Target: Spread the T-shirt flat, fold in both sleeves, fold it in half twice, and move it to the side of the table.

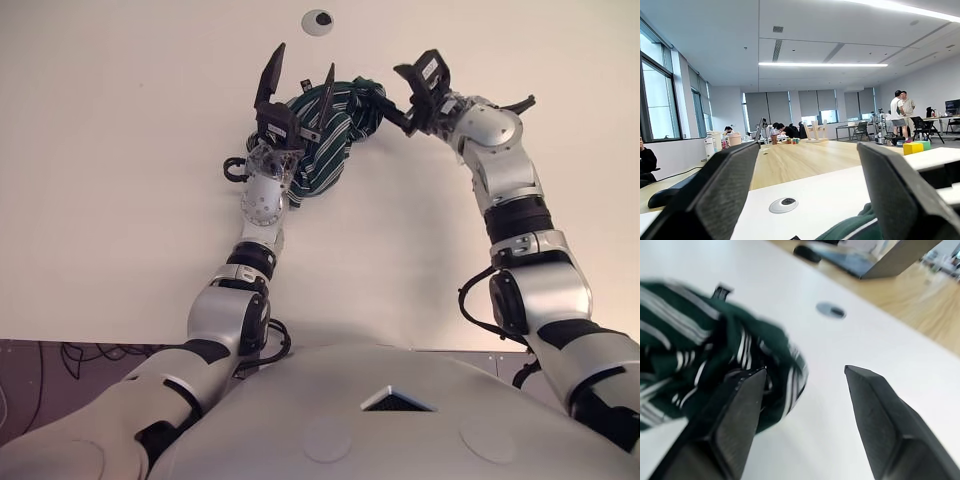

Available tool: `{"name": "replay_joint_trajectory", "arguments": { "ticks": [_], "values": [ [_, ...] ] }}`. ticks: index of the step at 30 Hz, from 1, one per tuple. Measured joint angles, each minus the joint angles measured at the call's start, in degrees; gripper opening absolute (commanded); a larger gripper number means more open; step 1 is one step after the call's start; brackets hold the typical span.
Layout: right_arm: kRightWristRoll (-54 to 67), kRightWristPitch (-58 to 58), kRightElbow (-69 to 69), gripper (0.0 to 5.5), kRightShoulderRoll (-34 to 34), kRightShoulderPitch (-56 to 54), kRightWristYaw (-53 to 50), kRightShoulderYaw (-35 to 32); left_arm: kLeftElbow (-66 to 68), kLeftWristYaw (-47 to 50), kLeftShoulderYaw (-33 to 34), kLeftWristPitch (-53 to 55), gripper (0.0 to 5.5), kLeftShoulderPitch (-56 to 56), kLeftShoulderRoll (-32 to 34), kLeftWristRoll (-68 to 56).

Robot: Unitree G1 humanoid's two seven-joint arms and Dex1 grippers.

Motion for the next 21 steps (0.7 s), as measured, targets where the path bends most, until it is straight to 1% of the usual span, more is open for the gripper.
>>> {"name": "replay_joint_trajectory", "arguments": {
  "ticks": [9,11,13,15,17,21],
  "values": [
    [0.0,1.1,5.3,2.86,0.9,-0.3,1.6,1.0,0.0,0.6,-0.3,0.0,3.58,0.0,0.0,0.1],
    [0.0,0.8,5.9,2.53,1.1,-0.4,1.4,1.0,0.0,0.7,-0.4,0.0,3.58,-0.1,0.0,0.1],
    [0.1,0.7,6.6,2.07,1.6,-0.7,1.3,0.7,0.0,0.7,-0.5,0.0,3.58,-0.1,0.0,0.1],
    [0.2,0.5,6.7,1.81,2.7,-0.8,1.3,0.4,0.0,0.7,-0.6,0.0,3.58,-0.1,-0.1,0.1],
    [0.2,0.3,6.7,1.36,2.6,-1.0,1.2,0.2,0.0,0.7,-0.6,0.0,3.58,-0.1,0.0,0.1],
    [0.2,-0.6,7.1,0.65,2.7,-1.2,0.0,-0.5,0.0,0.7,-0.8,0.0,3.58,-0.1,-0.1,0.1]
  ]
}}
